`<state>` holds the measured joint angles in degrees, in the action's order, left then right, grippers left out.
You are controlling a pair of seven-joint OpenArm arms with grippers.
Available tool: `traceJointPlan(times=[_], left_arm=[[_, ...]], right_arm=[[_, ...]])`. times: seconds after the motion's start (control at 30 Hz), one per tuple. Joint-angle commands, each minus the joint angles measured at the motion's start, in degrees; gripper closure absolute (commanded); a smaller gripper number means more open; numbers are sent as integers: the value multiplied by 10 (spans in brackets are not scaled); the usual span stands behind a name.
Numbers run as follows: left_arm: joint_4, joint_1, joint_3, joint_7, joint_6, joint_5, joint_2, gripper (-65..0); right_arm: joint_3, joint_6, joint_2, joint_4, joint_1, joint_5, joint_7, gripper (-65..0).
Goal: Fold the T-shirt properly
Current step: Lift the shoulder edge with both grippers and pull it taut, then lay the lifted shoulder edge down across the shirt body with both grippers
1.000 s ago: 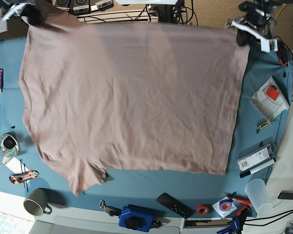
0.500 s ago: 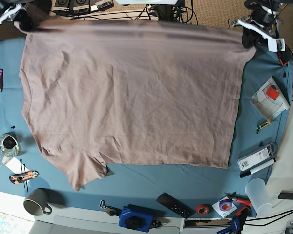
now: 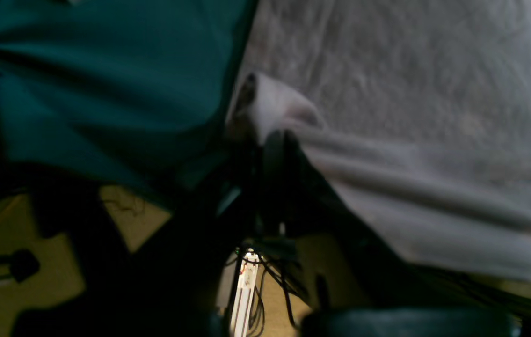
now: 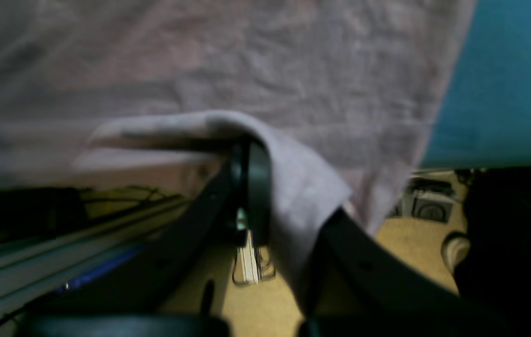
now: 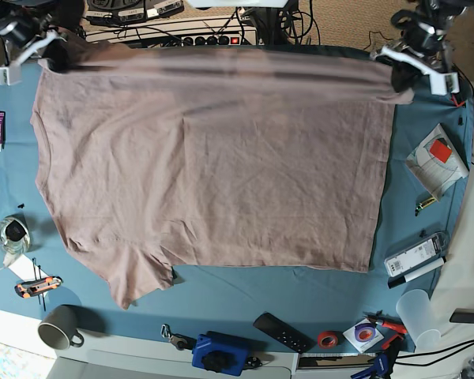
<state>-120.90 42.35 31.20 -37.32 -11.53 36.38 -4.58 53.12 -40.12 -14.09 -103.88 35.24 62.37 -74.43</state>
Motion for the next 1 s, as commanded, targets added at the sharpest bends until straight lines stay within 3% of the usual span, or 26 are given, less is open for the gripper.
traceJointPlan(times=[0.0, 0.07, 0.2, 0.43, 0.6, 0.77, 0.97], left_arm=[[-5, -4, -7, 14, -1, -5, -3, 0], [-5, -18, -23, 14, 2, -23, -2, 0], [-5, -43, -37, 14, 47, -54, -2, 0], [-4, -66, -37, 44, 46, -77, -5, 0], [19, -103, -61, 44, 44, -77, -29, 0], [78, -157, -86, 57, 42, -113, -40, 0], [95, -204, -86, 57, 42, -114, -41, 0]], right_arm=[[1, 1, -10, -7, -1, 8, 22, 0], [1, 1, -10, -7, -10, 7, 26, 0], [1, 1, -12, -7, -25, -15, 46, 0], [1, 1, -12, -7, -80, -59, 66, 0], [-1, 1, -23, -6, -118, -97, 88, 0], [-33, 1, -50, -6, -144, -153, 121, 0], [-75, 14, -56, 8, -181, -209, 154, 0]])
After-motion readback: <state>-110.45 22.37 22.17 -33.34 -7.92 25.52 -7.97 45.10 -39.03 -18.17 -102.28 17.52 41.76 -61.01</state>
